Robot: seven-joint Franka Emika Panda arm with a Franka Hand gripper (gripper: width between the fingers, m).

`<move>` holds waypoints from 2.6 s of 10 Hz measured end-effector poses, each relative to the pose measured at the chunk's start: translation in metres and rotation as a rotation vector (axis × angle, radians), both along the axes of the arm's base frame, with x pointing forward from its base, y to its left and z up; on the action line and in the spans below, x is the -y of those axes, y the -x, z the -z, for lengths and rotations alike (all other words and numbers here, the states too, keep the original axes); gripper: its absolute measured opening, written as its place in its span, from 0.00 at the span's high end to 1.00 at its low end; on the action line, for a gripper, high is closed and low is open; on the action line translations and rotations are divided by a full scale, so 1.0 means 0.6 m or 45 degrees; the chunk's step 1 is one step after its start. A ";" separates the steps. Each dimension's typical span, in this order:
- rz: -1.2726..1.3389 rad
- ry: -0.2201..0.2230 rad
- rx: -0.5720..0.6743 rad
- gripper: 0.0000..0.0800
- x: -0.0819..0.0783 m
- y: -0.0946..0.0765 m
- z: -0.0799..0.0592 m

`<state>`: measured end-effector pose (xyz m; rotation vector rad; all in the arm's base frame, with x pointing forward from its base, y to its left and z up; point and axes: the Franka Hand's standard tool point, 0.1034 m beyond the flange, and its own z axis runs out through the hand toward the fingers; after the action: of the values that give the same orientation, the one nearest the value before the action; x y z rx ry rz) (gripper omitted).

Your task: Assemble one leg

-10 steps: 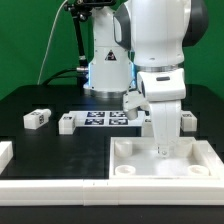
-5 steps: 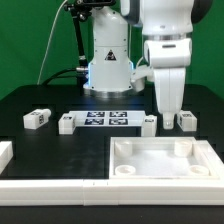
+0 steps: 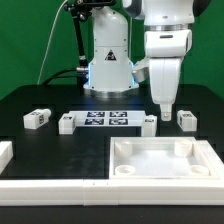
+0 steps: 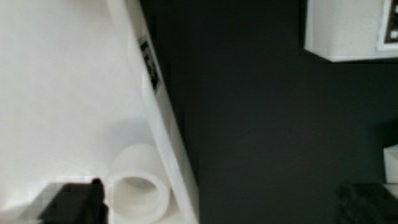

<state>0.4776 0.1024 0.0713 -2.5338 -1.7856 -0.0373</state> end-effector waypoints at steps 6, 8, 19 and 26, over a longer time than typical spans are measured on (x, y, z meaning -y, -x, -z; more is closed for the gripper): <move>1.065 -0.044 -0.043 0.19 -0.070 0.043 0.011; 1.215 -0.067 -0.055 0.19 -0.077 0.048 0.016; 1.189 0.061 -0.209 0.19 -0.114 0.147 0.052; 1.243 0.608 -0.750 0.19 -0.127 0.200 0.078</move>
Offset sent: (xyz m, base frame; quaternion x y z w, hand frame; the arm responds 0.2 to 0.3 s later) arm -0.0143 0.0199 0.0012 -0.0221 -0.0061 0.3388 0.9406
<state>0.3574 0.1785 0.0243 -2.9687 -0.2918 1.0621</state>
